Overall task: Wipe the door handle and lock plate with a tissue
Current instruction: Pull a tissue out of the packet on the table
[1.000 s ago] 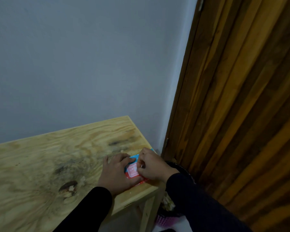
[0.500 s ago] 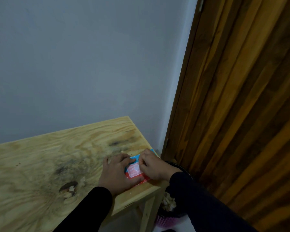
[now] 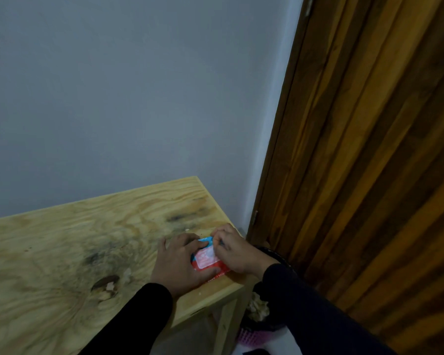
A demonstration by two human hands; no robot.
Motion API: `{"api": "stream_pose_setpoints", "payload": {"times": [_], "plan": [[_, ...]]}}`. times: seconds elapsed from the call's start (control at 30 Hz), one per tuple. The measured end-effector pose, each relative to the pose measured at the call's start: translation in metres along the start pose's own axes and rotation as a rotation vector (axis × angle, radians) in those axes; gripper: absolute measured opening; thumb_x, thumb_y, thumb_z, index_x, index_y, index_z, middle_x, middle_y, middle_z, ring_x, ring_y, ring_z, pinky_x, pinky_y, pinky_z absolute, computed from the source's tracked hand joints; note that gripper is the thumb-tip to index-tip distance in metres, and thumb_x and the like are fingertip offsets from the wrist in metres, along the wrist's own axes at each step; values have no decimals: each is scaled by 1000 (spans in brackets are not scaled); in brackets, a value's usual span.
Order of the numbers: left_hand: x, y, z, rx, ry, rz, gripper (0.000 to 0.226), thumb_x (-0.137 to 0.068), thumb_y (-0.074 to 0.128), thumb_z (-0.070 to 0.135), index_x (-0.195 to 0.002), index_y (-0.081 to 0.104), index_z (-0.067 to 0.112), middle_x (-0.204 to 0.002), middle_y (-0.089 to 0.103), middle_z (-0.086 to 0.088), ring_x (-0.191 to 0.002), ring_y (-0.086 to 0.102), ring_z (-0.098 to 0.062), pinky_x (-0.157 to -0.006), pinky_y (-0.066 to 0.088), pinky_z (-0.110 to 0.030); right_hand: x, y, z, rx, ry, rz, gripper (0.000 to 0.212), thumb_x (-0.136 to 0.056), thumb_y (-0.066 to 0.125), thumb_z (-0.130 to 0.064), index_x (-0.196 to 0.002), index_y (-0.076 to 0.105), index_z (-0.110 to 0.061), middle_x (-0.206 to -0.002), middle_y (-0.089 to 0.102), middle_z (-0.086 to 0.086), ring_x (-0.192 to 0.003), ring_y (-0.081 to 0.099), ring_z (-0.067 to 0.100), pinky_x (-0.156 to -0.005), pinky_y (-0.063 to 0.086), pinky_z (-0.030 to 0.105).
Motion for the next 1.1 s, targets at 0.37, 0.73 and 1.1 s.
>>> {"api": "stream_pose_setpoints", "payload": {"times": [0.37, 0.73, 1.1], "plan": [[1, 0, 0, -21, -2, -43, 65, -72, 32, 80, -115, 62, 43, -119, 57, 13, -117, 48, -11, -99, 28, -51, 1, -2, 1, 24, 50, -19, 10, -95, 42, -20, -90, 51, -17, -117, 43, 6, -107, 44, 18, -99, 37, 34], [0, 6, -1, -34, 20, -69, 47, -76, 38, 68, -112, 61, 46, -126, 56, 15, -120, 50, -13, -96, 29, -57, 2, -13, -17, 106, 0, -30, 18, -90, 52, -23, -92, 67, -12, -102, 54, 11, -96, 51, 24, -83, 41, 33], [0, 5, 2, -51, -20, -180, 66, -72, 21, 71, -122, 55, 46, -138, 46, 19, -134, 32, -10, -104, 11, -54, -5, -3, -22, 363, 21, -117, 9, -90, 51, -20, -89, 60, -21, -108, 44, 6, -105, 42, 25, -86, 44, 43]]}}
Point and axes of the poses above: each hand's wrist, its own x-axis away from the middle knuckle, its own y-axis out of the palm, z = x × y, the point moved 7 cm from there along -x, towards the middle knuckle
